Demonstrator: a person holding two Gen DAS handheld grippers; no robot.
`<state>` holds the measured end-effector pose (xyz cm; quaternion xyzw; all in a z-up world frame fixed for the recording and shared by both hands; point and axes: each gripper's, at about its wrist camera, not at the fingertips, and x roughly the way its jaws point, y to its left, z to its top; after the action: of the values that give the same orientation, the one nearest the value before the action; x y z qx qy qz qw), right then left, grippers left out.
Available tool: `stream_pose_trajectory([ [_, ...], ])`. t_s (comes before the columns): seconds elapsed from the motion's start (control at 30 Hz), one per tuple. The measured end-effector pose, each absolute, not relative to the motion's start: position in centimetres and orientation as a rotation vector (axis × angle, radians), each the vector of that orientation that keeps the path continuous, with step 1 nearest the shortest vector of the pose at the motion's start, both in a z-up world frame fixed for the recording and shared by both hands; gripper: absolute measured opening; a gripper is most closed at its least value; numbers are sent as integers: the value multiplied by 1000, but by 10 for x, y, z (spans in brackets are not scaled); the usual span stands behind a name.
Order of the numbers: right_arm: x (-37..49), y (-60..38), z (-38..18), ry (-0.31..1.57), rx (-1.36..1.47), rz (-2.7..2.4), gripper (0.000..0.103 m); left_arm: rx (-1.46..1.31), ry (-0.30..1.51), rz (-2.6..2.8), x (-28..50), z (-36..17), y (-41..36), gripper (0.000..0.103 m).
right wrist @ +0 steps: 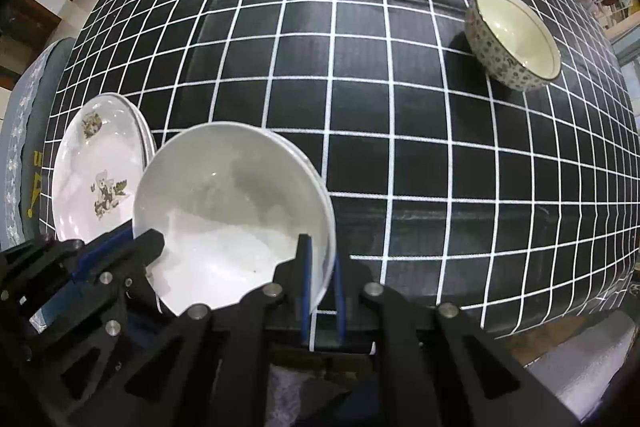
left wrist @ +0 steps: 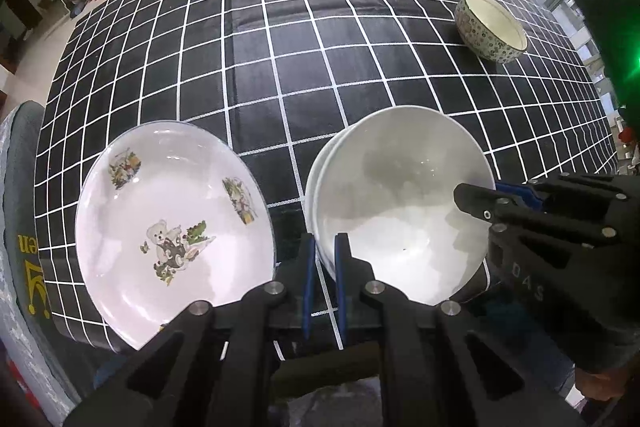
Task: Organize plates and bowls
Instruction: 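Open both grippers and withdraw from the nested bowls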
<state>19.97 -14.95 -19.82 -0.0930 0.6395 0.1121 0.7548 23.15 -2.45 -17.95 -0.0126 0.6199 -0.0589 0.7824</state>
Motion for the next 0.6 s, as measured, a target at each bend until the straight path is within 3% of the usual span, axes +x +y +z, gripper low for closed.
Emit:
stream_pose_trajectory([
  [0.6,205,-147,-195,1396,-198,229,16,-72,1329,-140,231,-174,-20,8],
])
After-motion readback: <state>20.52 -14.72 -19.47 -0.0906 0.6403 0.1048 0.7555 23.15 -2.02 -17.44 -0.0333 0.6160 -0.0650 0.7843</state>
